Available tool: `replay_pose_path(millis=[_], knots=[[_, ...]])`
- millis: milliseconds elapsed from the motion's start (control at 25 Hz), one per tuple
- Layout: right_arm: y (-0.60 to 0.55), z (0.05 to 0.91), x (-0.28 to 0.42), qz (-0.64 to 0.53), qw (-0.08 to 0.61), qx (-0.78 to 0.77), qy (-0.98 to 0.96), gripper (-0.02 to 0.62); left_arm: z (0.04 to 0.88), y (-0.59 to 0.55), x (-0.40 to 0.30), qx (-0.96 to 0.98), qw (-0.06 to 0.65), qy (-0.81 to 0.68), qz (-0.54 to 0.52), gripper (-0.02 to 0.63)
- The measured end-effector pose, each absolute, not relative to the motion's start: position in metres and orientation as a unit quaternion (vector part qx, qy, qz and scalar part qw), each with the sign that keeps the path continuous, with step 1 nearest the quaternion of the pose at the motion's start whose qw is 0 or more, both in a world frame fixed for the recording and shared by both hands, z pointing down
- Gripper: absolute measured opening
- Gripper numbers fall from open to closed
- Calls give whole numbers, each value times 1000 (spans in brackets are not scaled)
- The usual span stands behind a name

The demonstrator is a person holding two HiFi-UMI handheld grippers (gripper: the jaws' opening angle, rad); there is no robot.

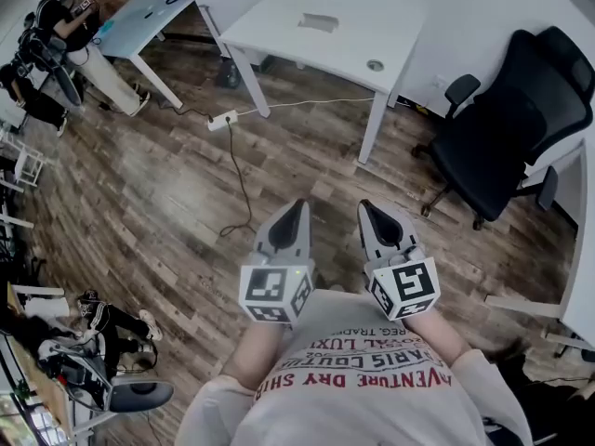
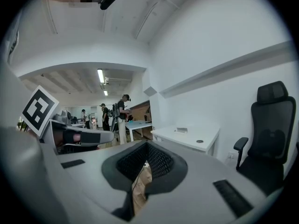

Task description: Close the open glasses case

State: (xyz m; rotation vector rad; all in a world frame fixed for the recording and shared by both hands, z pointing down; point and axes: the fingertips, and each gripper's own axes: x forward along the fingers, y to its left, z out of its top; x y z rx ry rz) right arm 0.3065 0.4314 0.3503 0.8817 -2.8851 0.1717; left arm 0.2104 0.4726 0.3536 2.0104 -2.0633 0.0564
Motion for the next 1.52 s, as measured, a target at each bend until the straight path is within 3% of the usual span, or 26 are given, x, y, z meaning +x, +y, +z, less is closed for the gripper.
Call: replay_pose_path(millis=[440, 1120, 1520], knots=[[372, 367, 224, 71, 75, 299, -948, 12, 373, 411, 129, 699, 151, -699, 18, 5], [201, 352, 17, 87, 83, 385, -915, 12, 351, 230, -103, 745, 162, -647, 31, 5], [118, 371, -18, 105, 102, 400, -905, 12, 376, 155, -150, 743, 189, -641, 42, 5]])
